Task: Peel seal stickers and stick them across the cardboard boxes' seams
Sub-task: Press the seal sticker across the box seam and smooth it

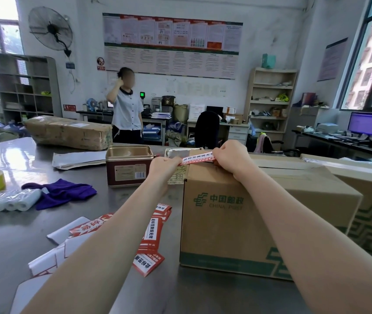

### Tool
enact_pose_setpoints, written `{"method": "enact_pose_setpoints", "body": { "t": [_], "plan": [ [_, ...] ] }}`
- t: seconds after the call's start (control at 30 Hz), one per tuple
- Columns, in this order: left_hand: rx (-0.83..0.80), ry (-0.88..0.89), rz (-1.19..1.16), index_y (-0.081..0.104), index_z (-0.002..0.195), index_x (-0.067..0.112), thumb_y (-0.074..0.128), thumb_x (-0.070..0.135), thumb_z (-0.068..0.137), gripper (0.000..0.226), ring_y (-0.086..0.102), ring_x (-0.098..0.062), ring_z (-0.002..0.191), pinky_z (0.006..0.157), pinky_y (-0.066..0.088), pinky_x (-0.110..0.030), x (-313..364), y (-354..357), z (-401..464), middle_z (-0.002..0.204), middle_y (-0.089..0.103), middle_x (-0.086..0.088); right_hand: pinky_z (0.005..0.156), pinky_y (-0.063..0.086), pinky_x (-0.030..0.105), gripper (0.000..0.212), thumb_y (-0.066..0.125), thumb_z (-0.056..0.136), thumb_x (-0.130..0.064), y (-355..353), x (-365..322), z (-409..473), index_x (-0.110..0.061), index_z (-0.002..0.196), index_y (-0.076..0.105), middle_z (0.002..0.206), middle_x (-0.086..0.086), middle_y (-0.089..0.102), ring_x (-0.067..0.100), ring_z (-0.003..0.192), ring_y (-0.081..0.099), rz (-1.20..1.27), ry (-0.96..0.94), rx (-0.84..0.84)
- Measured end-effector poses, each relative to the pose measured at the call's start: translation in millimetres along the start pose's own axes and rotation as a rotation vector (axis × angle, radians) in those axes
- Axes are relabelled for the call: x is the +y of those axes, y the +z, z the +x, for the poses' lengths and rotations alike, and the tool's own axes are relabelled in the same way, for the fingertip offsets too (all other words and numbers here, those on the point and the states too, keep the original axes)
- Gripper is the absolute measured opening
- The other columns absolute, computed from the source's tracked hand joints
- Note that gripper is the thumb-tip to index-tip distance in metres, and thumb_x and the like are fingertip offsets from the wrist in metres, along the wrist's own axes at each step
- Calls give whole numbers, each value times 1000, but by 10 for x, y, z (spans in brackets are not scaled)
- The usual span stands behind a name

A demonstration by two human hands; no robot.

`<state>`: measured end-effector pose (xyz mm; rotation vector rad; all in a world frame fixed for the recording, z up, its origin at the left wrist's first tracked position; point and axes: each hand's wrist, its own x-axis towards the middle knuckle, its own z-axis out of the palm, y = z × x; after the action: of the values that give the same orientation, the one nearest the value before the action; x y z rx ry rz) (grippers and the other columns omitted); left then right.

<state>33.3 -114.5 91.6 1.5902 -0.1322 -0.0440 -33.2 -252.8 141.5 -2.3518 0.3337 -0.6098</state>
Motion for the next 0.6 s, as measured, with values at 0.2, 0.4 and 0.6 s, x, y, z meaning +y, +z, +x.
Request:
{"method": "enact_pose_setpoints", "body": {
  "t": [0.2,0.4,0.6],
  "plan": [
    [-8,-17,-84,57,84,9,61,14,82,7,45,-12,61,57,31,-26,-42,29,-67,67,54,-2,46,26,26,37,46,91,-13,-2,2,-3,-12,57,33,57,3,35,15,51,32,9,4,2],
    [-22,-94,-222,65,106,3,65,21,82,30,51,-14,79,74,39,-29,-140,103,-100,87,62,-5,46,26,25,37,45,93,-15,4,4,-5,-12,58,35,58,3,36,14,52,33,9,9,1],
    [-5,-150,-302,60,114,-2,63,19,85,36,55,-22,102,95,44,-37,-272,185,-143,120,62,-20,46,27,25,36,46,93,-15,-3,-1,-10,-12,58,36,58,4,38,15,51,35,23,12,-6]
  ]
}}
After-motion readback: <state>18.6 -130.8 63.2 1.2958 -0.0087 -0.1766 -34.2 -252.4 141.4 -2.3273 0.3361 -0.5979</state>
